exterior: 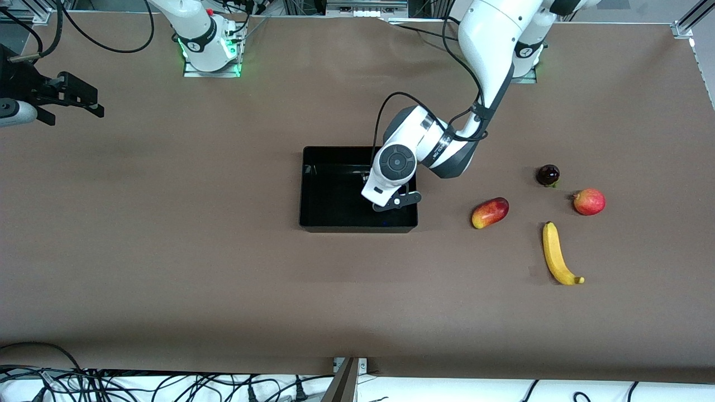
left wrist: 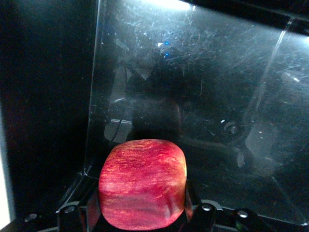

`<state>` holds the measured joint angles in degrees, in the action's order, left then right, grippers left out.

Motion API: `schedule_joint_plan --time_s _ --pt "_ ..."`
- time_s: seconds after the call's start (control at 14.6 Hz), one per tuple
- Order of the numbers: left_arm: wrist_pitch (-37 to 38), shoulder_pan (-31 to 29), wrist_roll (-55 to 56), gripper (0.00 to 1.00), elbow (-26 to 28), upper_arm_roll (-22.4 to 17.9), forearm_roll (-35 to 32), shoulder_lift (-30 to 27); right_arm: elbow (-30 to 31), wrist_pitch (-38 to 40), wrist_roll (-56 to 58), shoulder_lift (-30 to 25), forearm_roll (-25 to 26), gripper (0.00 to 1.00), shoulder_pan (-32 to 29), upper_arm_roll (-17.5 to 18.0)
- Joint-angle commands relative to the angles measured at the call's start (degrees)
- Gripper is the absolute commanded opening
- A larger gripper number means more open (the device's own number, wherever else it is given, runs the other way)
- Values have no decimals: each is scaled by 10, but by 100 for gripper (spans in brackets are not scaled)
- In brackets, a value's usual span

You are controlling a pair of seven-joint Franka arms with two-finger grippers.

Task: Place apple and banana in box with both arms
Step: 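Lower the red apple into the box and open the left gripper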

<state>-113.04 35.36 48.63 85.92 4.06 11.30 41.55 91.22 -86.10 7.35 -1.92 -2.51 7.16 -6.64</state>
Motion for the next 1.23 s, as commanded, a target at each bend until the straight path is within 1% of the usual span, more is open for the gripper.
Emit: schedule_joint_plan --time_s 0.0,0.14,0.27,0.34,0.48,0.55,0.62,0.75,0.82,0.96,1.03,1.16 --pt "-3 9 8 100 2 -5 -11 -5 -1 -12 -43 -2 29 100 3 28" --pt "0 9 7 100 2 -5 -11 -7 -9 -11 -71 0 37 100 9 35" --pt "4 3 5 100 2 -6 -11 -10 -10 -10 -73 8 48 100 10 35" --pt "18 3 4 100 0 -8 -11 -13 -10 -9 -74 7 49 100 9 35" --pt "72 2 4 100 -29 -25 -16 -23 -11 -12 -71 7 46 100 7 31" --pt "108 0 7 100 -48 -40 -22 -31 -13 -13 -77 8 45 100 7 30" --pt "145 -3 5 100 -65 -66 -22 -43 -14 -13 -79 8 43 100 6 30" --pt "201 -6 -5 100 -92 -134 -22 -60 -14 -14 -79 10 38 100 5 30" --pt "222 -16 -26 100 -94 -162 -23 -61 -14 -14 -79 10 39 100 6 30" --pt "253 -50 -130 100 -94 -193 -23 -62 -14 -14 -78 10 40 100 3 29" --pt "254 -76 -196 100 -93 -202 -25 -62 -14 -14 -75 10 39 100 1 23" --pt "253 -139 -315 100 -85 -201 -48 -58 -14 -15 -74 10 37 100 1 20"
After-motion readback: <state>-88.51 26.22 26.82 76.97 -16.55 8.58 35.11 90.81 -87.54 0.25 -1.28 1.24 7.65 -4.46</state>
